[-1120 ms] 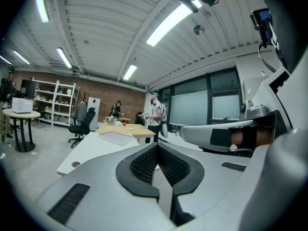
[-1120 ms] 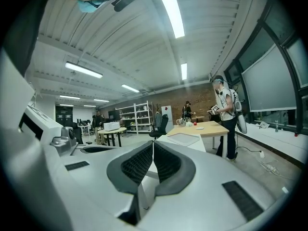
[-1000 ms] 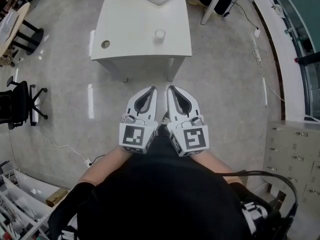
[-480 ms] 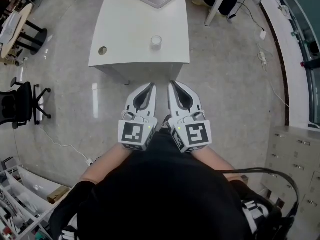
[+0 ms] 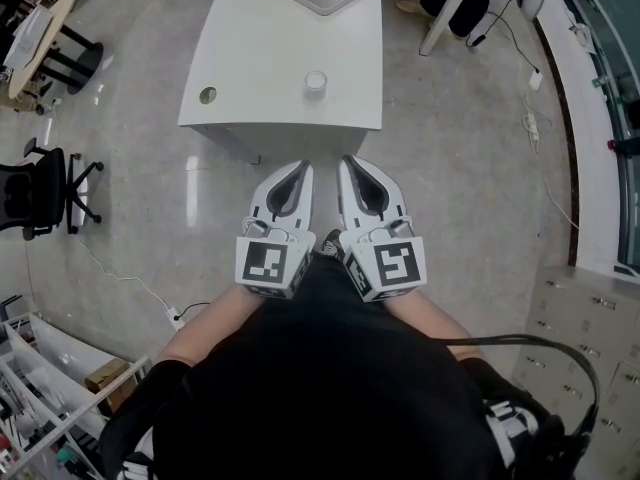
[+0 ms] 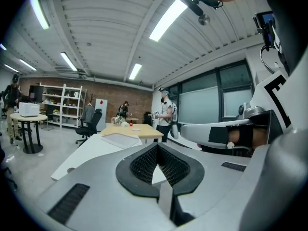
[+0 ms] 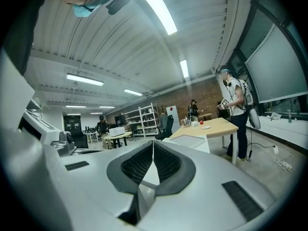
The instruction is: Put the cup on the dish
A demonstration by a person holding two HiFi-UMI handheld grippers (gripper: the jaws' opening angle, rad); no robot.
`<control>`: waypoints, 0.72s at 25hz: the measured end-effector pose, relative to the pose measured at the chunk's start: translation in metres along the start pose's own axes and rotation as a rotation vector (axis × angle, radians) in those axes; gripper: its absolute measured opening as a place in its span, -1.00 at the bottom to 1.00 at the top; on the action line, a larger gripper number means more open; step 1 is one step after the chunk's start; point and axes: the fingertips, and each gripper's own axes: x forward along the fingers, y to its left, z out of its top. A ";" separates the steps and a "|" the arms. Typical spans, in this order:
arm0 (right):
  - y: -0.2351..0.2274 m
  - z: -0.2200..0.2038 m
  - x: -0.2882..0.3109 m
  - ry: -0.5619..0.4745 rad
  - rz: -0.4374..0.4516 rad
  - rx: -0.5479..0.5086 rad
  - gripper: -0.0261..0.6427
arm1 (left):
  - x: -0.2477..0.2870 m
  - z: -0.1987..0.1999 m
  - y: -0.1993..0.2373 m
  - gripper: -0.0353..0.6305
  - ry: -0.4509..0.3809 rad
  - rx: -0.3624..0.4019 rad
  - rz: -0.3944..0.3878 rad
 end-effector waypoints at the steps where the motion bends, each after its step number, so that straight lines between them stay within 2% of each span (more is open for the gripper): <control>1: 0.000 -0.002 0.001 0.006 0.002 -0.001 -0.88 | 0.001 -0.001 0.001 -0.88 0.002 -0.004 0.000; 14: -0.011 -0.012 0.040 0.047 -0.017 -0.034 -0.88 | 0.032 -0.006 0.032 -0.88 0.005 -0.029 0.002; 18: -0.022 -0.020 0.056 0.084 -0.035 -0.009 -0.88 | 0.049 -0.006 0.042 -0.88 0.014 -0.039 -0.012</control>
